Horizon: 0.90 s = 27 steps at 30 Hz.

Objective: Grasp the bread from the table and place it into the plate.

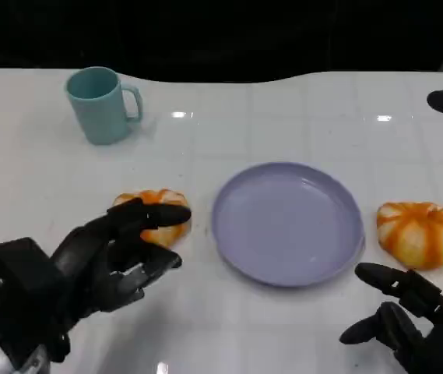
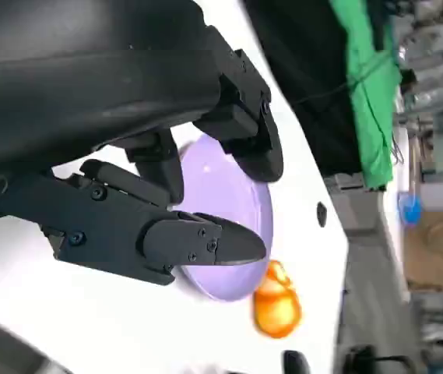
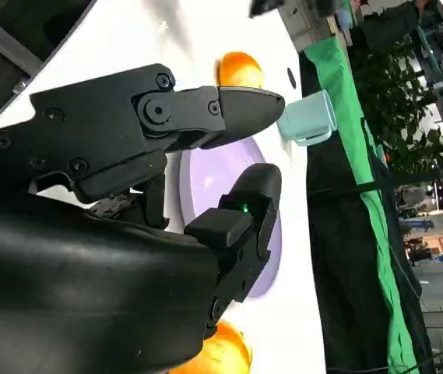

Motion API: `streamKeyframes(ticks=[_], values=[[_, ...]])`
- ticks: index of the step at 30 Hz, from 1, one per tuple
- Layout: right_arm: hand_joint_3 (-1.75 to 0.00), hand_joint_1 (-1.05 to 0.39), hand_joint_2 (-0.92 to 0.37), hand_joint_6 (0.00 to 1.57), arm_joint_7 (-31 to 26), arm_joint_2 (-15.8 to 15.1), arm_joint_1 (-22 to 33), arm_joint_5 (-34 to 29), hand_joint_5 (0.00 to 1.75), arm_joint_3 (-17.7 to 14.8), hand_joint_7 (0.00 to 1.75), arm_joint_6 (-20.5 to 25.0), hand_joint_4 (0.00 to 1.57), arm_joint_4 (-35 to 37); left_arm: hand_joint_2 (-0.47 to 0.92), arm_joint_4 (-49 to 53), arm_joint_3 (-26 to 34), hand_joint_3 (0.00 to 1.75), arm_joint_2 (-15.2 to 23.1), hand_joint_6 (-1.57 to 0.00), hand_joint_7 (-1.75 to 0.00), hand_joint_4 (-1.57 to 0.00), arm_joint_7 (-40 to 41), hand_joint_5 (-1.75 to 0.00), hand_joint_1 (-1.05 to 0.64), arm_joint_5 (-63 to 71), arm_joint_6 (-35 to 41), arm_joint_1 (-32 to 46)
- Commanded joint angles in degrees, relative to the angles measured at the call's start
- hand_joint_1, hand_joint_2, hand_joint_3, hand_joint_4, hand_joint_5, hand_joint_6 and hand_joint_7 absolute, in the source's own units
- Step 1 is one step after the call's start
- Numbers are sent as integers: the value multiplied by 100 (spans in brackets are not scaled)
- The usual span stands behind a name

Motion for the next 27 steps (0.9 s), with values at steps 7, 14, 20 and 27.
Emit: streamKeyframes(ticks=[7, 14, 20, 27], values=[[-31, -75, -92, 83, -65, -54, -4, -65, 116, -6, 57, 28, 71, -27, 83, 58, -698, 0, 1109, -40, -2, -8, 1042, -64, -48, 3257, -793, -796], [-32, -75, -92, 83, -41, -59, -3, -61, 117, -23, 58, 39, 71, -39, 77, 178, -1111, 0, 1234, -31, -1, -3, 900, -47, -39, 4172, -524, -1261], [-31, -75, -92, 82, -27, -46, -8, -61, 117, -41, 58, 10, 71, -11, 76, 670, -1641, 1, 1261, -22, 0, 0, 715, -29, -38, 4990, -189, -1870], [-31, -75, -92, 82, 75, -69, -15, -7, 117, -68, 58, -26, 70, 29, 78, 1501, -2105, 1, 1025, -15, 0, 0, 516, -21, -28, 5332, 293, -2478]])
